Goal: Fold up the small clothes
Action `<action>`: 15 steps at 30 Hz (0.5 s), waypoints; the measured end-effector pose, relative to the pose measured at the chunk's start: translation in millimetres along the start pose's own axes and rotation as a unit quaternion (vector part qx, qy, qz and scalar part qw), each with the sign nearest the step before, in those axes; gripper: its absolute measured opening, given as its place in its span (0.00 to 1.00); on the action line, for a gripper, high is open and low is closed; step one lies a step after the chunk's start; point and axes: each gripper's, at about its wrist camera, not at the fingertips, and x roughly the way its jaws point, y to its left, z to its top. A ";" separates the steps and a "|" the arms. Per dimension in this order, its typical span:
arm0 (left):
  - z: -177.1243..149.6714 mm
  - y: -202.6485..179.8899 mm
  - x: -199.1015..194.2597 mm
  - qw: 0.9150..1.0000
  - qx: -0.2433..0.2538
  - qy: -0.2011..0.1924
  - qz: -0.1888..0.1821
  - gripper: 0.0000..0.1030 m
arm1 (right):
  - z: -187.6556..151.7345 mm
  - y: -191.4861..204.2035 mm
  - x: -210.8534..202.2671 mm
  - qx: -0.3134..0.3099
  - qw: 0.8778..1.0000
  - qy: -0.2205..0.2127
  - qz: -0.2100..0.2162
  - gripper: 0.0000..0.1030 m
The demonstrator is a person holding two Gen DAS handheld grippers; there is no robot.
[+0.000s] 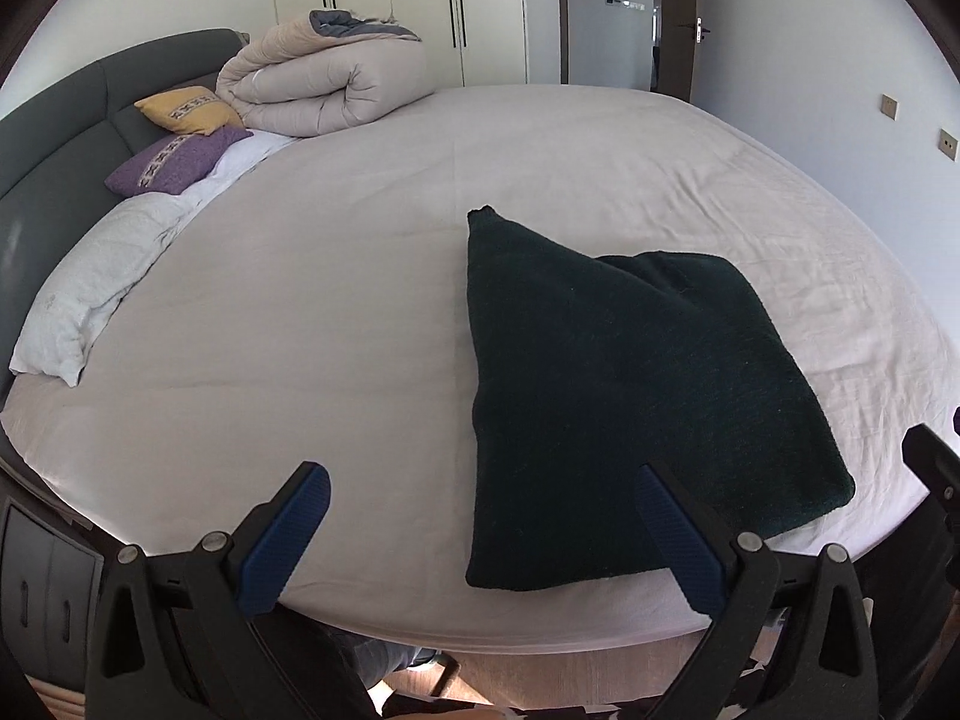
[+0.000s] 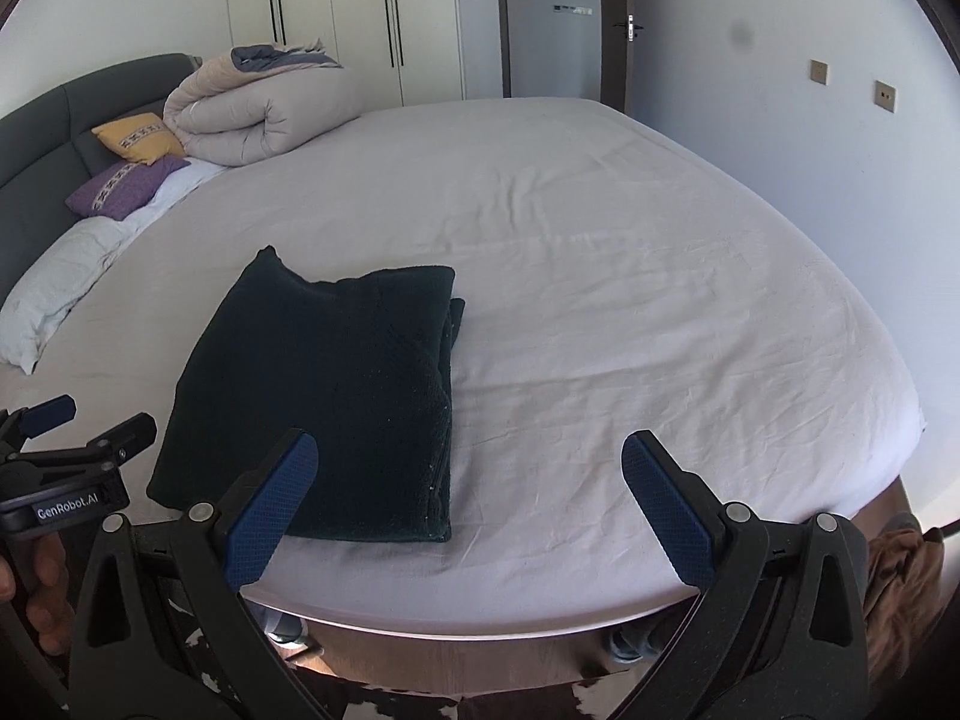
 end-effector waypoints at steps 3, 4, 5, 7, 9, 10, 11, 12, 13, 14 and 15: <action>-0.7 1.8 1.4 1.000 -0.005 0.004 -0.007 1.00 | -1.9 8.7 1.3 -0.022 1.000 0.001 -0.001 1.00; -1.1 2.0 1.6 1.000 -0.006 0.005 -0.008 1.00 | -2.2 10.2 1.4 -0.024 1.000 0.001 -0.002 1.00; -1.4 2.1 1.8 1.000 -0.006 0.005 -0.009 1.00 | -1.0 10.5 -1.0 -0.025 1.000 0.002 -0.002 1.00; -1.3 4.8 3.9 1.000 -0.008 0.006 -0.010 1.00 | -1.4 10.7 0.2 -0.024 1.000 0.005 -0.003 1.00; -1.3 5.8 5.4 1.000 -0.011 0.008 -0.012 1.00 | -1.5 10.1 1.5 -0.020 1.000 0.008 -0.005 1.00; -1.8 6.3 6.4 1.000 -0.012 0.009 -0.012 1.00 | -1.9 9.3 3.2 -0.018 1.000 0.010 -0.006 1.00; -2.0 6.8 7.2 1.000 -0.013 0.010 -0.013 1.00 | -2.0 8.6 4.5 -0.017 1.000 0.012 -0.007 1.00; -1.9 7.1 7.8 1.000 -0.014 0.011 -0.014 1.00 | -2.2 8.2 5.6 -0.015 1.000 0.013 -0.007 1.00; -2.2 7.3 8.3 1.000 -0.014 0.011 -0.014 1.00 | -2.0 8.1 6.1 -0.015 1.000 0.014 -0.007 1.00; -2.5 7.1 8.7 1.000 -0.014 0.012 -0.014 1.00 | -1.8 8.4 6.5 -0.015 1.000 0.014 -0.007 1.00; -3.0 7.0 9.3 1.000 -0.015 0.013 -0.014 1.00 | -1.9 8.9 7.1 -0.016 1.000 0.014 -0.007 1.00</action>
